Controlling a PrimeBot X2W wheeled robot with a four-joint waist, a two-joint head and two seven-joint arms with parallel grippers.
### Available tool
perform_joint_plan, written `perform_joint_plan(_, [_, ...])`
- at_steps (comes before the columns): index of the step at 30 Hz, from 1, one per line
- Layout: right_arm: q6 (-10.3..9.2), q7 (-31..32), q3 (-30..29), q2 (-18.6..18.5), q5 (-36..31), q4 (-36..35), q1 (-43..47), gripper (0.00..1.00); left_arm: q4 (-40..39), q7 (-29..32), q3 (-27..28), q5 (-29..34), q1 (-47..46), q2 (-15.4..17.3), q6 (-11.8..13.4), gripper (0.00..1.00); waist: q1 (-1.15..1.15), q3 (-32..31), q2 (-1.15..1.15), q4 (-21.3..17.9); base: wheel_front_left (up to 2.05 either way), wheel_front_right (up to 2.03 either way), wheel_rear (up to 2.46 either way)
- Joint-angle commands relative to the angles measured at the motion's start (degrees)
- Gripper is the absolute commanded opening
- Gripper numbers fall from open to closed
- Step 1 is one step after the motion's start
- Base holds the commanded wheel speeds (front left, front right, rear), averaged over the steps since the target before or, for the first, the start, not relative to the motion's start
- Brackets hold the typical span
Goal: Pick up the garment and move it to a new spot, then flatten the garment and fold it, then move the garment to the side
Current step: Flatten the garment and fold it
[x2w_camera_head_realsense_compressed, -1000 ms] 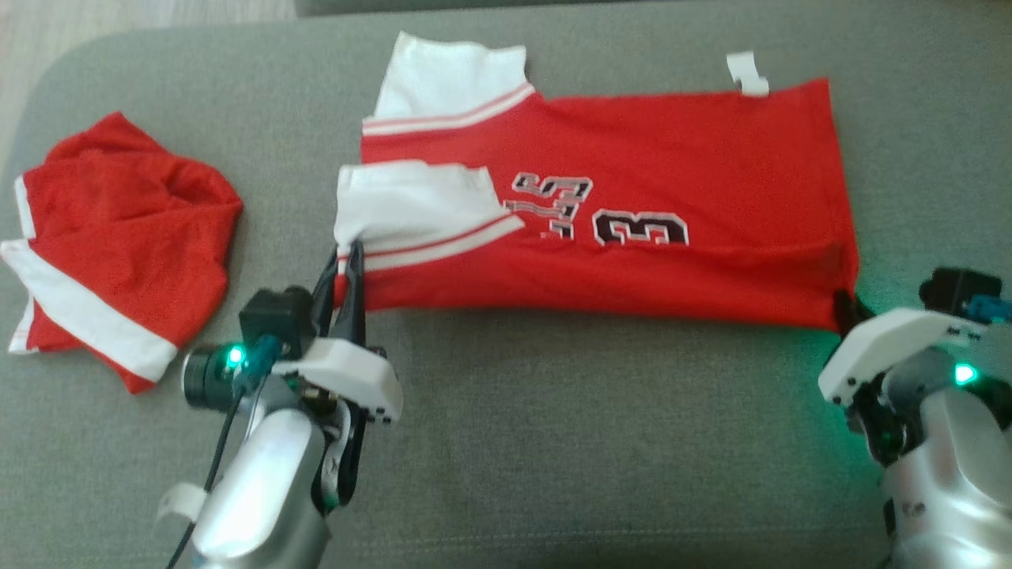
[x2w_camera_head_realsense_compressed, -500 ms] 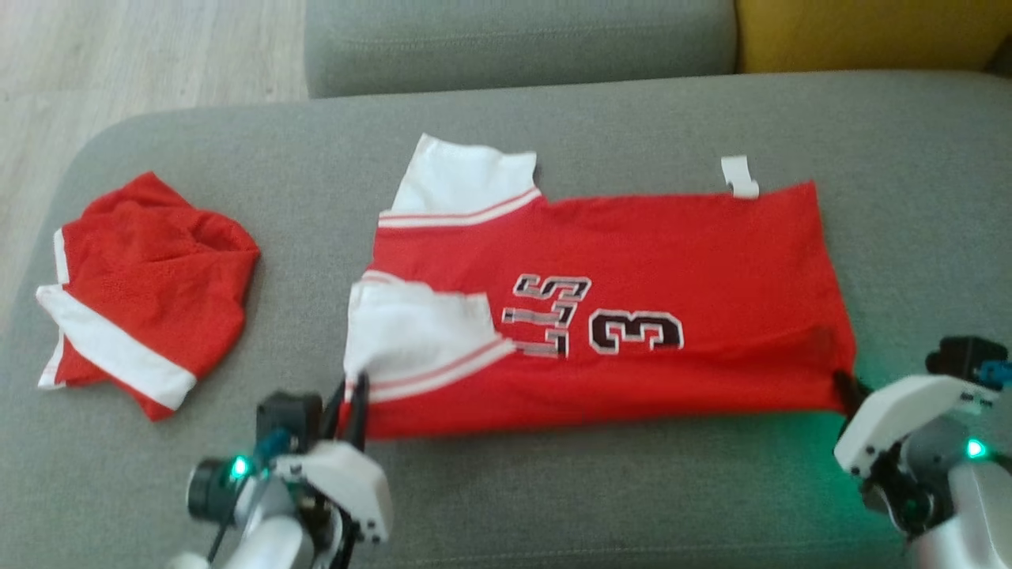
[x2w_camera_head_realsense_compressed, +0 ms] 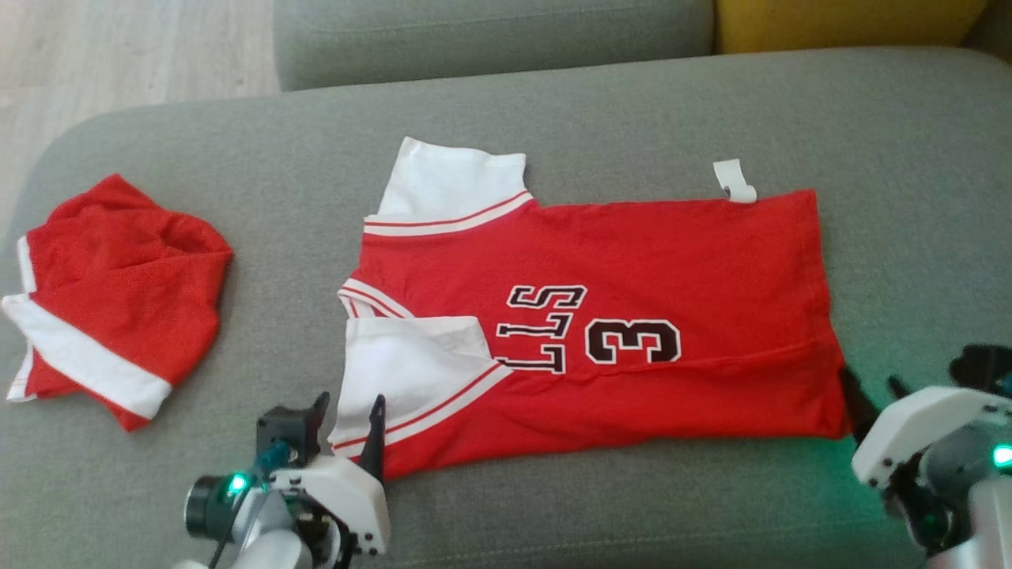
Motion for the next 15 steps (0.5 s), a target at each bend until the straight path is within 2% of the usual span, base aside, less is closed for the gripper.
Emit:
perform_joint_plan(1, [0.37,-1.2,0.6,-0.6,-0.6,-2.7,-3.0,1.0,-1.5,-0.5,1.9,0.3,-3.9,1.2,0.5,1.0,0.0,0.4,0.0,-0.4,0.0,0.0,0.0])
perform_joint_plan(9, [0.37,-8.9,0.9,0.2,-4.9,-6.6,-8.2,1.0,-3.9,-2.6,5.1,0.3,-9.1,3.4,1.7,1.0,0.0,3.0,0.0,-2.0,0.0,0.0,0.0])
perform_joint_plan(12, [0.37,-12.0,1.9,0.1,-6.0,-7.7,-10.3,1.0,-5.8,-2.7,5.7,0.6,-13.0,4.3,1.1,1.0,0.0,4.3,0.0,-2.6,0.0,0.0,0.0])
perform_joint_plan(15, [0.37,-14.6,3.6,-0.3,-6.8,-8.6,-12.6,1.0,-6.8,-1.3,5.7,0.9,-18.2,5.5,-0.8,1.0,0.0,6.2,0.0,-3.4,0.0,0.0,0.0])
